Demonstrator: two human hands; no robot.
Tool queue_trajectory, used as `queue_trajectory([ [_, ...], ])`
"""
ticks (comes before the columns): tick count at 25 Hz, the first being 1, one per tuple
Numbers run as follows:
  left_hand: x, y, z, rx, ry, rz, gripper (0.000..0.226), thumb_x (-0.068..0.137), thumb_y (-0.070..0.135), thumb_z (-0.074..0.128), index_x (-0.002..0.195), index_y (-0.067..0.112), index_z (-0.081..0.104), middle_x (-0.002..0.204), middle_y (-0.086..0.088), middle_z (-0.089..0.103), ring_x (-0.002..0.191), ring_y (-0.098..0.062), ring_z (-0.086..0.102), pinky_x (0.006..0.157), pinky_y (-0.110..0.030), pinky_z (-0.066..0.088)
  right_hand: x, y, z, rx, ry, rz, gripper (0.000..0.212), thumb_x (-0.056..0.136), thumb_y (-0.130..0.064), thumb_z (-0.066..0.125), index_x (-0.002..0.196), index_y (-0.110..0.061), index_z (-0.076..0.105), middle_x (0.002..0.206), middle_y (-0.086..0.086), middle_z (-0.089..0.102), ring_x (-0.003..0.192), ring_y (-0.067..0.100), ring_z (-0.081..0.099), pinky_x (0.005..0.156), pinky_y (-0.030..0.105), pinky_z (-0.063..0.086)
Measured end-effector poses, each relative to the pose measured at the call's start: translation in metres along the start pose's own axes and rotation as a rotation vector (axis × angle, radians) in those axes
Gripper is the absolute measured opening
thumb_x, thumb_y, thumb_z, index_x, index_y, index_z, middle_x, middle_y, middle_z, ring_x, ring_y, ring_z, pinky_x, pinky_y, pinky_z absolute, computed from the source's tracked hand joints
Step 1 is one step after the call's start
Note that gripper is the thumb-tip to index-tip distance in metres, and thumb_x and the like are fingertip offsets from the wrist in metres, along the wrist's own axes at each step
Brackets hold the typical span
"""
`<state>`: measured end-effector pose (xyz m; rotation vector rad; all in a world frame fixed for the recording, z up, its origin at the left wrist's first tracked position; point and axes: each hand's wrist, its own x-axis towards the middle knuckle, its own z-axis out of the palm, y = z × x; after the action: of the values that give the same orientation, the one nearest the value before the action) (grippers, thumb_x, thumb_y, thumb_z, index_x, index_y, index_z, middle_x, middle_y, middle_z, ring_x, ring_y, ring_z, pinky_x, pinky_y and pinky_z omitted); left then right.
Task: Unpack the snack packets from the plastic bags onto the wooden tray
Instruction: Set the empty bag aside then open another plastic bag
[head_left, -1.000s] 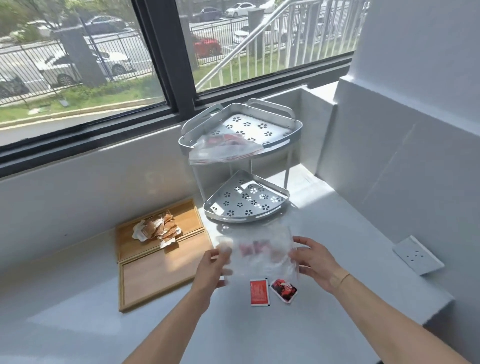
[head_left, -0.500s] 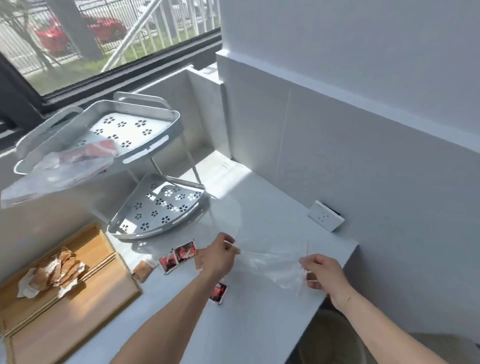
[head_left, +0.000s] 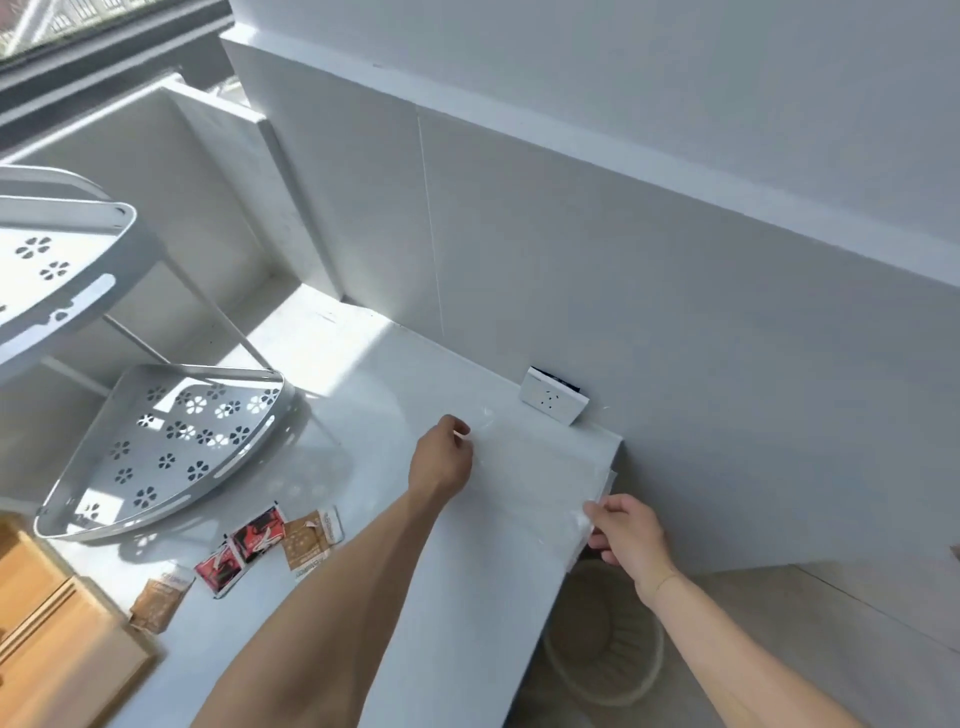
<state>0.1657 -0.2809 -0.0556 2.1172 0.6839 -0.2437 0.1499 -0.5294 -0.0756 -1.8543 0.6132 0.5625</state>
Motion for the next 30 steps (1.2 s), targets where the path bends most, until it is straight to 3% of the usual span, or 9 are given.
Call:
queue_trajectory([
  [2, -0.004, -0.002, -0.006, -0.031, 0.011, -0.006, 0.027, 0.089, 0.018, 0.051, 0.116, 0.016, 0.057, 0.098, -0.002, 0.063, 0.084, -0.021, 0.061, 0.07, -0.034, 0.052, -0.005, -0.004, 0.003, -0.053, 0.04, -0.021, 0.032, 0.085, -0.03, 0.071, 0.109, -0.012, 0.06, 0.098, 0.007, 0.069, 0.079, 0.021, 0.064, 0.069, 0.035, 0.053],
  [4, -0.008, -0.006, -0.017, -0.063, 0.035, 0.011, 0.031, 0.087, 0.022, 0.055, 0.118, 0.02, 0.057, 0.107, 0.001, 0.061, 0.093, -0.019, 0.061, 0.076, -0.035, 0.054, -0.012, -0.007, 0.003, -0.152, 0.148, -0.125, 0.057, 0.083, -0.034, 0.073, 0.131, -0.015, 0.048, 0.115, 0.005, 0.058, 0.107, 0.027, 0.056, 0.092, 0.04, 0.047],
  [7, -0.021, -0.023, -0.042, -0.089, 0.09, 0.053, 0.03, 0.085, 0.026, 0.059, 0.115, 0.024, 0.058, 0.108, 0.006, 0.061, 0.095, -0.015, 0.061, 0.081, -0.038, 0.055, -0.027, -0.018, 0.014, -0.316, 0.215, -0.369, 0.058, 0.082, -0.033, 0.074, 0.132, -0.022, 0.048, 0.131, 0.006, 0.048, 0.124, 0.028, 0.042, 0.102, 0.044, 0.039],
  [10, -0.044, -0.053, -0.069, -0.103, 0.152, 0.066, 0.026, 0.085, 0.028, 0.062, 0.111, 0.027, 0.059, 0.103, 0.007, 0.063, 0.091, -0.013, 0.062, 0.081, -0.035, 0.054, -0.039, -0.036, 0.041, -0.502, 0.128, -0.615, 0.044, 0.082, -0.031, 0.073, 0.122, -0.027, 0.056, 0.129, 0.001, 0.05, 0.121, 0.026, 0.038, 0.102, 0.046, 0.041],
  [13, -0.076, -0.087, -0.096, -0.097, 0.229, 0.028, 0.025, 0.085, 0.033, 0.063, 0.11, 0.03, 0.06, 0.104, 0.01, 0.063, 0.092, -0.009, 0.061, 0.08, -0.032, 0.052, -0.049, -0.057, 0.078, -0.673, -0.025, -0.783, 0.032, 0.083, -0.032, 0.072, 0.113, -0.03, 0.061, 0.121, -0.006, 0.058, 0.116, 0.021, 0.044, 0.096, 0.039, 0.042],
  [18, -0.135, -0.126, -0.166, 0.014, 0.412, 0.033, 0.025, 0.087, 0.036, 0.067, 0.11, 0.028, 0.062, 0.103, 0.012, 0.063, 0.09, -0.006, 0.06, 0.077, -0.024, 0.05, -0.08, -0.115, 0.144, -0.769, -0.305, -1.122, 0.024, 0.084, -0.035, 0.071, 0.107, -0.028, 0.067, 0.113, -0.009, 0.064, 0.113, 0.02, 0.054, 0.091, 0.037, 0.043],
  [22, -0.187, -0.132, -0.25, 0.195, 0.59, 0.101, 0.025, 0.085, 0.038, 0.071, 0.107, 0.03, 0.065, 0.101, 0.017, 0.061, 0.09, -0.004, 0.059, 0.077, -0.03, 0.053, -0.134, -0.19, 0.19, -0.669, -0.314, -1.579, 0.029, 0.078, -0.033, 0.078, 0.103, -0.022, 0.069, 0.105, -0.002, 0.07, 0.102, 0.025, 0.062, 0.084, 0.043, 0.051],
  [26, -0.235, -0.12, -0.323, 0.311, 0.788, 0.17, 0.022, 0.081, 0.028, 0.077, 0.098, 0.02, 0.066, 0.093, 0.007, 0.066, 0.084, -0.014, 0.063, 0.074, -0.039, 0.055, -0.2, -0.25, 0.219, -0.478, -0.352, -1.878, 0.034, 0.073, -0.029, 0.083, 0.102, -0.017, 0.07, 0.1, 0.002, 0.071, 0.096, 0.027, 0.062, 0.081, 0.042, 0.052],
  [30, -0.265, -0.098, -0.368, 0.465, 0.898, 0.255, 0.029, 0.08, 0.034, 0.074, 0.095, 0.016, 0.058, 0.09, 0.003, 0.065, 0.078, -0.016, 0.062, 0.066, -0.026, 0.051, -0.246, -0.286, 0.233, -0.417, -0.435, -1.996, 0.048, 0.072, -0.033, 0.083, 0.109, -0.015, 0.06, 0.109, 0.003, 0.067, 0.103, 0.026, 0.058, 0.086, 0.041, 0.048],
])
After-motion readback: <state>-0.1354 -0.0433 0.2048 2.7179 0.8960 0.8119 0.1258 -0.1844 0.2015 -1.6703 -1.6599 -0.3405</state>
